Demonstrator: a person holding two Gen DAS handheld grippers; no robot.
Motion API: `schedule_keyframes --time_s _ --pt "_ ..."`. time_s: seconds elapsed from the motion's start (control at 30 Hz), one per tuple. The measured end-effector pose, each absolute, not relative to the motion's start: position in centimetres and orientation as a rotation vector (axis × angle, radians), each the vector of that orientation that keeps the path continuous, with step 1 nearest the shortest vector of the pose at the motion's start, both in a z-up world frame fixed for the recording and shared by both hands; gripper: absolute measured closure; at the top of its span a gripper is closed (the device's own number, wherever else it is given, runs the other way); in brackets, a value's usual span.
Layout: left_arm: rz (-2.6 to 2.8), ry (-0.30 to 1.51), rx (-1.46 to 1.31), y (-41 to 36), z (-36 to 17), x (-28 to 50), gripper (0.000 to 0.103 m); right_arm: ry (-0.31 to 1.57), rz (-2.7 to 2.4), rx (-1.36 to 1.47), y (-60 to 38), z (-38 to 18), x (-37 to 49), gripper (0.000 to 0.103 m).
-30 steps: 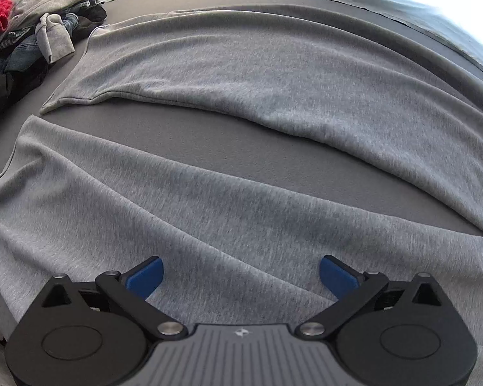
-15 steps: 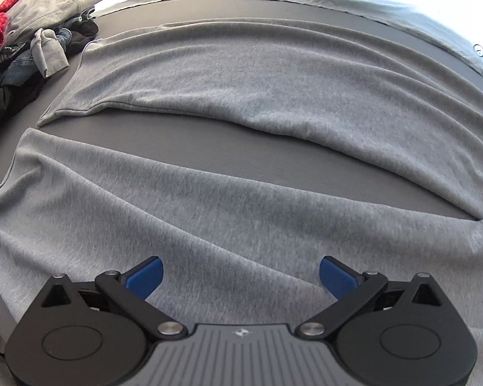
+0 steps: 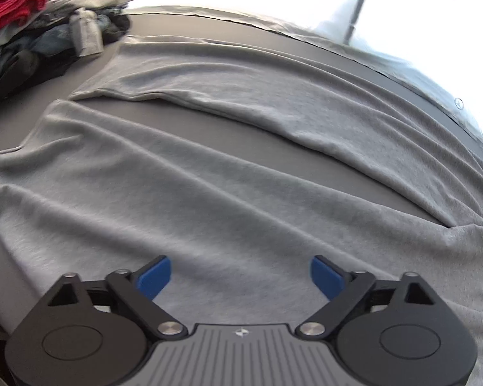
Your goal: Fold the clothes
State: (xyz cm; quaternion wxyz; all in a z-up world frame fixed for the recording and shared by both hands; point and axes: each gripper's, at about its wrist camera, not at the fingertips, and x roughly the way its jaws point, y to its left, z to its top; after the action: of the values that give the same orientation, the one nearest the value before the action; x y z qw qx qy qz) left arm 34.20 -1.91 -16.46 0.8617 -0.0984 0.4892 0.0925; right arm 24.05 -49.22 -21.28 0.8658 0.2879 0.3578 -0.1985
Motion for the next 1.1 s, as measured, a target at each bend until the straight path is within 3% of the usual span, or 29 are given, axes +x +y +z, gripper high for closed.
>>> schedule_keyframes --time_s 0.13,0.23,0.4,0.63,0.77,0.87,0.93,1.1 --pt "0.281 0.983 -0.300 4.1 -15.6 32.0 0.049 0.743 -0.466 0.696 -47.5 -21.3 22.3 0.033" --pt "0.365 0.937 -0.414 9.6 -14.8 30.6 0.070 0.735 -0.511 0.775 -46.3 -21.4 21.0 0.042" --pt "0.530 0.886 -0.562 18.1 -14.2 28.8 0.070 0.701 -0.597 0.870 -44.3 -21.7 19.3 0.043" --pt "0.543 0.936 -0.560 23.7 -15.4 30.1 0.050 0.686 -0.695 0.902 -41.1 -21.4 17.7 0.042" --pt "0.525 0.945 -0.631 25.7 -16.7 31.2 0.049 0.701 -0.736 0.885 -39.4 -21.0 17.6 0.042" --pt "0.538 0.924 -0.656 26.7 -17.2 31.8 0.056 0.718 -0.747 0.859 -38.4 -20.8 17.8 0.042" --pt "0.537 0.895 -0.647 27.2 -16.8 32.3 0.101 0.730 -0.749 0.842 -37.8 -20.8 17.9 0.042" --pt "0.479 0.723 -0.566 27.5 -11.5 31.7 0.101 0.737 -0.756 0.832 -37.5 -20.8 18.0 0.042"
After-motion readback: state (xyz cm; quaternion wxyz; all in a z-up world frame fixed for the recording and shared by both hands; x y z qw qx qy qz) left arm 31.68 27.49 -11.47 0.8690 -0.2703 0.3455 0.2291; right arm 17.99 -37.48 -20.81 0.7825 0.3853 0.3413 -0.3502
